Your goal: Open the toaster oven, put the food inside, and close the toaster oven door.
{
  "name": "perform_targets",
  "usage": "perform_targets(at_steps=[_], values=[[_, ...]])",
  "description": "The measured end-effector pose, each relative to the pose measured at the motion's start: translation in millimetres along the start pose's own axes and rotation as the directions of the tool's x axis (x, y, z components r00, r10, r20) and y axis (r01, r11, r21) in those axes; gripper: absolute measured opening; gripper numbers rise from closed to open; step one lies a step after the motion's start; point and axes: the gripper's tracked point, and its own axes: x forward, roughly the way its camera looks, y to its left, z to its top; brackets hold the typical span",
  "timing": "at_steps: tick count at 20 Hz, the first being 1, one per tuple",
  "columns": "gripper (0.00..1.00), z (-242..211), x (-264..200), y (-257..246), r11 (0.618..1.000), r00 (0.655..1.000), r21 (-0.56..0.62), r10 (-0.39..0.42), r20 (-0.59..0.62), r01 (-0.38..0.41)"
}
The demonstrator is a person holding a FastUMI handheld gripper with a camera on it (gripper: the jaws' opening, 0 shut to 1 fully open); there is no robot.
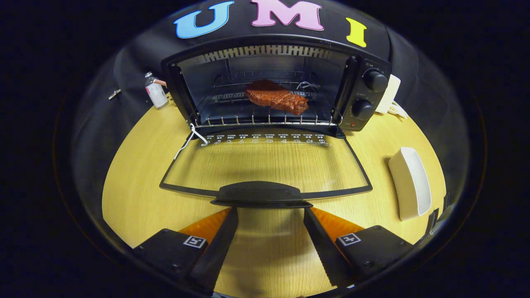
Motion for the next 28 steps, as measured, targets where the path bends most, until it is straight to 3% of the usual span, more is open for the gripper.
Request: perform_targets(at_steps=[8, 18, 22, 28], values=[[0.99, 43.6, -34.7, -0.3, 0.998, 0.994, -0.013, 0.055, 0.089, -0.054], [1.0, 156.3, -56.5, -1.2, 0.995, 0.95, -0.036, 0.095, 0.298, -0.088], [1.0, 192.1, -86.0, -8.7, 0.995, 0.904, -0.071, 0.097, 0.417, -0.074], [1.0, 206.6, -148.8, -36.5, 0.993, 0.826, -0.088, 0.115, 0.552, -0.079]])
